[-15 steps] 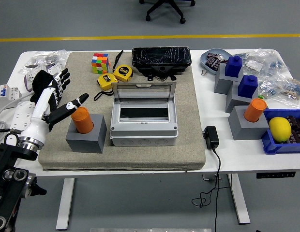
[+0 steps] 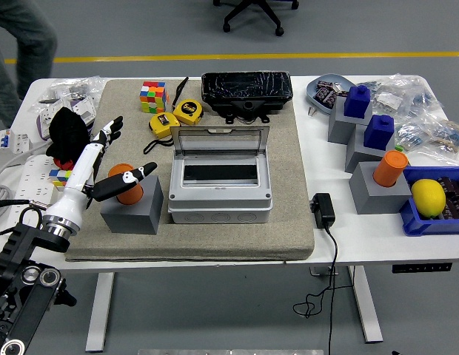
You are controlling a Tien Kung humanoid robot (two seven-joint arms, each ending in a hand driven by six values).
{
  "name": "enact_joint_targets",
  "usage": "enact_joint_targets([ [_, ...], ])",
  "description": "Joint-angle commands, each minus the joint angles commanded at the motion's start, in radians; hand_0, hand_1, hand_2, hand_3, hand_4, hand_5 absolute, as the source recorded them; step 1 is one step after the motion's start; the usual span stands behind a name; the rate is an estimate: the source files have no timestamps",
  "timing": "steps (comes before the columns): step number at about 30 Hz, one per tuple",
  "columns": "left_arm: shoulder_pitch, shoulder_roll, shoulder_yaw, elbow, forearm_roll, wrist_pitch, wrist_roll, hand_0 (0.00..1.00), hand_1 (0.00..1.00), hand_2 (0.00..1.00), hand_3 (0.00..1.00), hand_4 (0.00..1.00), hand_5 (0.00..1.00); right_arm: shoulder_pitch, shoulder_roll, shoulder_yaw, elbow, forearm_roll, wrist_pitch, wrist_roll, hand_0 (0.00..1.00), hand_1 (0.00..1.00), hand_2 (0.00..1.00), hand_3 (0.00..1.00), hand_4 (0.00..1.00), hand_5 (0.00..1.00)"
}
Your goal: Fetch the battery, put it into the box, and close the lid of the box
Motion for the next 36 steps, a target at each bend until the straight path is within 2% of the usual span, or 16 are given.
enact_joint_targets([
  [4, -0.001, 0.001, 0.015, 0.007, 0.018, 0.013, 0.003, 0.998, 0.998, 0.998, 0.998, 0.998, 0.4, 0.0, 0.001, -0.001, 0.0, 0.002, 0.0, 0.0, 0.609, 0.544, 0.573, 0.531, 0.939, 0.725],
  [5, -0.001, 0.0, 0.015, 0.01, 0.024, 0.018, 0.003, 0.998, 0.998, 0.998, 0.998, 0.998, 0.293, 0.0, 0.001, -0.002, 0.0, 0.002, 0.0, 0.0, 0.608, 0.545, 0.574, 0.531, 0.939, 0.726],
  [10, -0.003, -0.001, 0.017, 0.025, 0.011, 0.043, -0.011, 0.998, 0.998, 0.998, 0.998, 0.998, 0.293, -0.001, 0.001, -0.003, 0.0, 0.004, 0.0, 0.001, 0.608, 0.545, 0.574, 0.531, 0.939, 0.726],
  [11, -0.004, -0.001, 0.018, 0.028, 0.012, 0.049, -0.011, 0.998, 0.998, 0.998, 0.998, 0.998, 0.13, -0.001, 0.001, -0.002, 0.0, 0.002, 0.0, 0.0, 0.607, 0.545, 0.574, 0.531, 0.939, 0.724],
  [16, -0.003, -0.001, 0.021, 0.041, 0.02, 0.069, -0.012, 0.998, 0.998, 0.998, 0.998, 0.998, 0.13, -0.001, 0.0, 0.001, 0.0, 0.001, -0.001, 0.0, 0.607, 0.545, 0.574, 0.531, 0.939, 0.724],
  [17, -0.002, -0.002, 0.021, 0.042, 0.022, 0.071, -0.011, 0.998, 0.998, 0.998, 0.998, 0.998, 0.089, -0.001, 0.0, 0.001, 0.0, 0.001, -0.001, 0.0, 0.609, 0.545, 0.574, 0.531, 0.938, 0.723],
  [23, 0.0, -0.002, 0.027, 0.058, 0.027, 0.087, -0.007, 0.998, 0.998, 0.998, 0.998, 0.998, 0.089, 0.0, 0.001, 0.002, 0.0, 0.002, 0.0, 0.001, 0.609, 0.545, 0.574, 0.531, 0.938, 0.723],
  [36, -0.003, -0.006, 0.071, 0.098, -0.085, 0.148, -0.06, 0.983, 0.998, 0.998, 0.998, 0.998, 0.094, -0.002, 0.002, -0.003, 0.0, 0.002, 0.001, 0.001, 0.61, 0.545, 0.574, 0.532, 0.94, 0.726],
])
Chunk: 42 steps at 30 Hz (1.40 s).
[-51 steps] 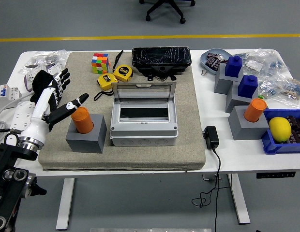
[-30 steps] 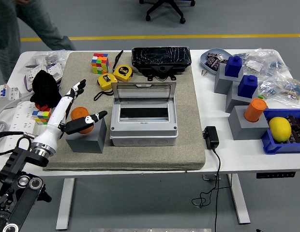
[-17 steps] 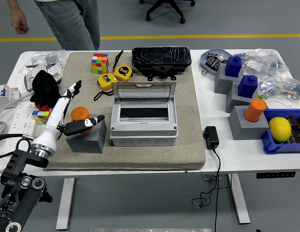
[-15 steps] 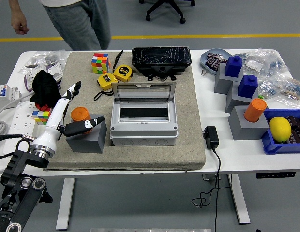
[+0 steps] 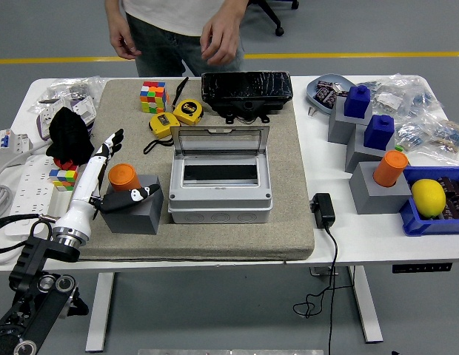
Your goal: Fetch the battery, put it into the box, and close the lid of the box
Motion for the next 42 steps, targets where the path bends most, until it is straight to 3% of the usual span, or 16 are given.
enact_joint_targets([
  [10, -0.016, -0.003, 0.077, 0.029, -0.089, 0.04, -0.041, 0.971, 0.998, 0.998, 0.998, 0.998, 0.098, 0.002, -0.002, -0.002, 0.0, 0.002, 0.0, 0.001, 0.61, 0.545, 0.574, 0.532, 0.94, 0.727],
  [16, -0.024, -0.007, 0.098, 0.053, -0.122, 0.056, -0.056, 0.938, 0.998, 0.998, 0.998, 0.998, 0.101, 0.001, -0.001, -0.001, 0.0, 0.0, 0.0, -0.001, 0.609, 0.545, 0.574, 0.532, 0.94, 0.726],
  [17, -0.025, -0.008, 0.099, 0.056, -0.125, 0.057, -0.058, 0.867, 0.993, 0.991, 0.985, 0.998, 0.102, 0.001, 0.0, 0.0, 0.0, -0.001, 0.0, -0.001, 0.608, 0.546, 0.574, 0.532, 0.941, 0.728],
  [23, -0.031, -0.014, 0.103, 0.075, -0.137, 0.076, -0.068, 0.867, 0.993, 0.991, 0.985, 0.998, 0.102, 0.002, -0.002, -0.001, 0.0, 0.001, 0.0, 0.0, 0.608, 0.546, 0.574, 0.532, 0.941, 0.728],
  [24, -0.032, -0.014, 0.104, 0.078, -0.138, 0.08, -0.069, 0.843, 0.954, 0.907, 0.913, 0.998, 0.104, 0.002, -0.002, -0.001, 0.0, 0.001, 0.0, 0.0, 0.607, 0.546, 0.574, 0.532, 0.941, 0.728],
  [29, -0.038, -0.019, 0.108, 0.085, -0.136, 0.093, -0.072, 0.843, 0.954, 0.907, 0.913, 0.998, 0.104, 0.003, -0.002, 0.0, 0.0, 0.0, 0.0, 0.0, 0.607, 0.546, 0.574, 0.532, 0.941, 0.728],
  [30, -0.039, -0.019, 0.109, 0.085, -0.135, 0.096, -0.072, 0.756, 0.879, 0.8, 0.804, 0.998, 0.1, 0.003, -0.002, 0.001, 0.0, -0.001, 0.0, -0.001, 0.607, 0.545, 0.574, 0.533, 0.942, 0.728],
  [35, -0.044, -0.021, 0.114, 0.088, -0.135, 0.105, -0.074, 0.756, 0.879, 0.8, 0.804, 0.998, 0.1, 0.004, -0.002, 0.0, 0.0, 0.001, 0.0, 0.0, 0.607, 0.545, 0.574, 0.533, 0.942, 0.728],
  [36, -0.045, -0.021, 0.116, 0.088, -0.135, 0.106, -0.074, 0.687, 0.773, 0.676, 0.689, 0.998, 0.097, 0.004, -0.003, -0.001, 0.0, 0.002, 0.0, 0.0, 0.608, 0.545, 0.574, 0.532, 0.942, 0.73],
  [41, -0.046, -0.022, 0.121, 0.089, -0.137, 0.108, -0.074, 0.687, 0.773, 0.676, 0.689, 0.998, 0.097, 0.003, -0.002, -0.001, 0.0, 0.002, 0.0, 0.0, 0.608, 0.545, 0.574, 0.532, 0.942, 0.73],
  [42, -0.046, -0.023, 0.122, 0.089, -0.137, 0.107, -0.074, 0.612, 0.735, 0.637, 0.656, 0.998, 0.091, 0.003, -0.002, -0.001, 0.0, 0.002, 0.0, 0.0, 0.61, 0.545, 0.574, 0.533, 0.942, 0.728],
])
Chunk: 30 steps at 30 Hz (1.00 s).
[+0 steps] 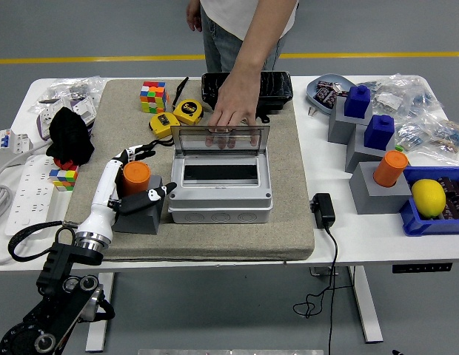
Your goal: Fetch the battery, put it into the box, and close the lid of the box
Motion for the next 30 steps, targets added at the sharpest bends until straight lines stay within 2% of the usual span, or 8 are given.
enact_joint_targets([
  [5, 0.0, 0.0, 0.003, 0.002, -0.003, 0.005, 0.0, 0.612, 0.735, 0.637, 0.656, 0.998, 0.091, -0.001, 0.0, 0.001, 0.0, -0.001, 0.0, 0.0, 0.61, 0.545, 0.574, 0.533, 0.942, 0.728],
  [11, -0.001, -0.002, 0.004, 0.004, -0.007, 0.019, -0.004, 0.519, 0.673, 0.585, 0.621, 0.998, 0.086, 0.0, -0.001, 0.001, 0.0, -0.001, 0.0, 0.0, 0.609, 0.545, 0.574, 0.532, 0.942, 0.728],
  [12, -0.001, -0.002, 0.003, 0.005, -0.007, 0.021, -0.004, 0.406, 0.619, 0.506, 0.54, 0.998, 0.062, 0.0, -0.001, 0.0, 0.0, 0.0, 0.0, 0.0, 0.609, 0.544, 0.574, 0.533, 0.942, 0.728],
  [17, -0.004, -0.002, 0.002, 0.006, -0.002, 0.031, -0.001, 0.406, 0.619, 0.506, 0.54, 0.998, 0.062, 0.001, -0.001, 0.001, 0.0, 0.0, 0.0, 0.0, 0.609, 0.544, 0.574, 0.533, 0.942, 0.728],
  [18, -0.004, -0.002, 0.002, 0.006, -0.001, 0.031, -0.001, 0.302, 0.512, 0.398, 0.405, 0.998, 0.034, 0.001, -0.001, 0.001, 0.0, -0.001, 0.0, 0.0, 0.608, 0.545, 0.574, 0.531, 0.942, 0.728],
  [23, -0.003, -0.003, 0.006, 0.008, 0.002, 0.036, -0.001, 0.302, 0.512, 0.398, 0.405, 0.998, 0.034, 0.0, 0.0, 0.004, 0.0, -0.001, 0.0, 0.0, 0.608, 0.545, 0.574, 0.531, 0.942, 0.728],
  [24, -0.003, -0.003, 0.006, 0.009, 0.002, 0.038, -0.001, 0.258, 0.405, 0.347, 0.346, 0.998, 0.026, 0.0, 0.0, 0.004, 0.0, -0.002, 0.0, 0.0, 0.61, 0.545, 0.574, 0.533, 0.942, 0.728],
  [30, -0.003, -0.003, 0.01, 0.011, 0.001, 0.047, -0.005, 0.237, 0.353, 0.317, 0.301, 0.998, 0.019, 0.001, -0.001, 0.007, 0.0, -0.002, 0.0, 0.001, 0.606, 0.545, 0.573, 0.532, 0.942, 0.728],
])
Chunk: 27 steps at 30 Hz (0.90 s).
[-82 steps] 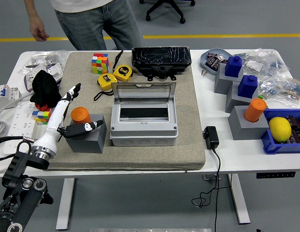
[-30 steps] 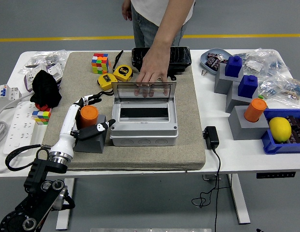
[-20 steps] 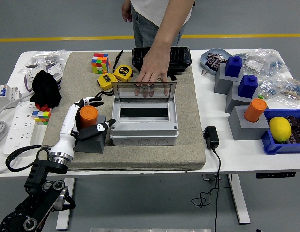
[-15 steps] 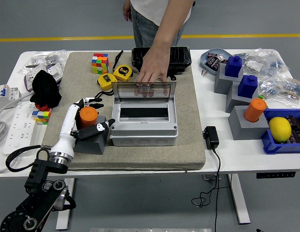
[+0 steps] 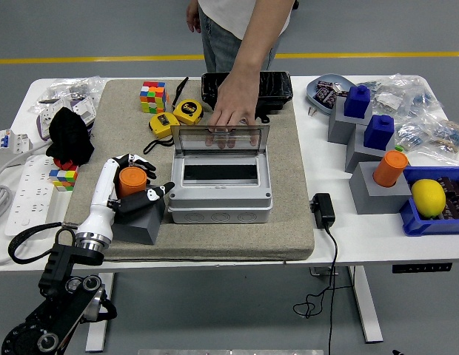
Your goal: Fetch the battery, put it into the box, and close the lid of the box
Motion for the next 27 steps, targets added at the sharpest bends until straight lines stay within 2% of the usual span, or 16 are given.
enact_joint_targets([
  [11, 0.0, 0.0, 0.006, -0.001, -0.004, 0.028, -0.007, 0.233, 0.341, 0.303, 0.29, 0.998, 0.008, 0.0, -0.001, 0.003, 0.0, -0.003, 0.0, 0.0, 0.607, 0.545, 0.574, 0.532, 0.942, 0.728],
  [12, 0.0, 0.0, 0.006, -0.001, -0.005, 0.03, -0.007, 0.209, 0.308, 0.266, 0.238, 0.998, 0.002, 0.0, -0.001, 0.003, 0.0, -0.002, 0.0, 0.0, 0.609, 0.545, 0.573, 0.532, 0.941, 0.728],
  [17, -0.003, 0.0, 0.007, -0.003, -0.005, 0.044, -0.011, 0.209, 0.308, 0.266, 0.238, 0.998, 0.002, 0.0, -0.002, 0.005, 0.0, -0.003, 0.0, 0.0, 0.609, 0.545, 0.573, 0.532, 0.941, 0.728],
  [18, -0.003, 0.0, 0.008, -0.003, -0.007, 0.048, -0.013, 0.17, 0.231, 0.205, 0.166, 0.998, 0.002, 0.0, -0.002, 0.005, 0.0, -0.003, -0.001, 0.0, 0.608, 0.545, 0.574, 0.532, 0.941, 0.728],
  [23, -0.004, -0.001, 0.008, -0.001, -0.026, 0.071, -0.031, 0.17, 0.231, 0.205, 0.166, 0.998, 0.002, 0.0, -0.002, 0.004, 0.0, -0.001, -0.001, 0.001, 0.608, 0.545, 0.574, 0.532, 0.941, 0.728],
  [24, -0.005, -0.001, 0.008, 0.0, -0.028, 0.073, -0.032, 0.153, 0.151, 0.15, 0.127, 0.998, 0.002, 0.0, -0.002, 0.004, 0.0, 0.0, -0.001, 0.001, 0.609, 0.545, 0.574, 0.531, 0.942, 0.73],
  [27, -0.005, -0.001, 0.007, 0.001, -0.033, 0.079, -0.037, 0.153, 0.151, 0.15, 0.127, 0.998, 0.002, -0.001, -0.002, 0.004, 0.0, 0.0, -0.001, 0.001, 0.609, 0.545, 0.574, 0.531, 0.942, 0.73],
])
